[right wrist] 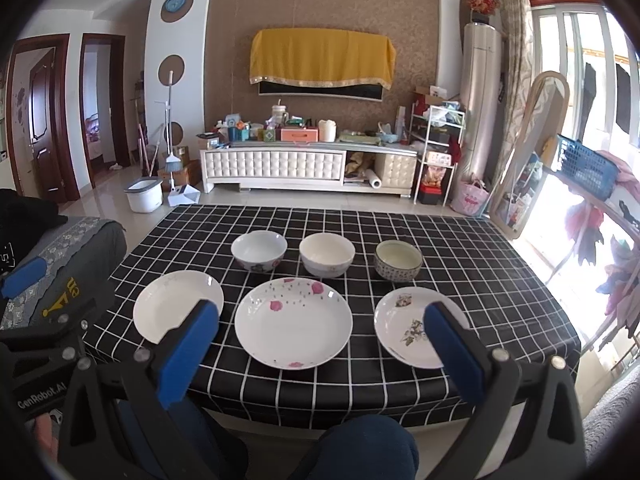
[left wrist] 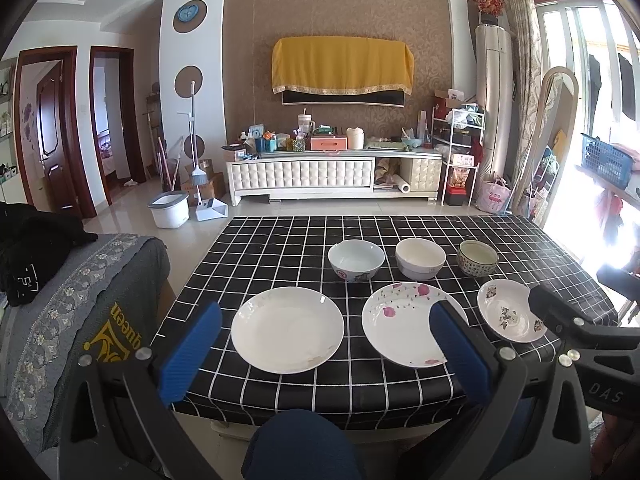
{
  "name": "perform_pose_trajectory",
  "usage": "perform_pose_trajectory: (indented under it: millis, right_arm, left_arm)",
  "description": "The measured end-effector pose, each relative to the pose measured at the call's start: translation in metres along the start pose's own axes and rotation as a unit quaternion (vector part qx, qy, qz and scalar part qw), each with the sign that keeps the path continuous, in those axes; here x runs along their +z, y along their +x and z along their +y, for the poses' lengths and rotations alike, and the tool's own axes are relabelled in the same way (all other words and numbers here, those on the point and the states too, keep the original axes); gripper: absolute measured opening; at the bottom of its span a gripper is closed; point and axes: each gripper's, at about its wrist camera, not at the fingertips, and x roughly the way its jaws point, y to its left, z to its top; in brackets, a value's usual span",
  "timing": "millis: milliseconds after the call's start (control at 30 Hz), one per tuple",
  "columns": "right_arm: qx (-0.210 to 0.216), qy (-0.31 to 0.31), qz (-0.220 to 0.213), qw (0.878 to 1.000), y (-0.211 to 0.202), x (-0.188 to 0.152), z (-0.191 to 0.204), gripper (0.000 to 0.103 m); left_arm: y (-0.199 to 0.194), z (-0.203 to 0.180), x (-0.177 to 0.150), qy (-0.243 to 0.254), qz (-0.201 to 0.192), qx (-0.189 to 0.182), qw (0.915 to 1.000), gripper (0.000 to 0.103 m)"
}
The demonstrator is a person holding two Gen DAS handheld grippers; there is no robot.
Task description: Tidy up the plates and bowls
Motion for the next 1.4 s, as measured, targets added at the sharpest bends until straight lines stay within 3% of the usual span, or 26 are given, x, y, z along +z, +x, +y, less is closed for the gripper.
perform_pose_trajectory:
  millis: [867, 1167, 1400]
  right_arm:
    - [-0.001, 0.000, -0.001, 1.000, -0.007, 0.001, 0.000, 0.103]
    - [0.021, -0.009, 0.009, 1.000, 0.006, 0.033, 0.013, 0.103]
    - [0.067, -0.025, 0.018, 0.997, 0.047, 0.069, 0.048, 0.103]
  left_arm:
    - [-0.003, -0.001, 0.002, 0.003, -0.004, -0.005, 1.0000, 0.103]
    - [0.008, 0.018, 0.028, -0.012, 0.007, -0.009, 0.9999, 0.103]
    - [0.050, 0.066, 0.059, -0.041, 0.039, 0.009, 0.9984, 0.103]
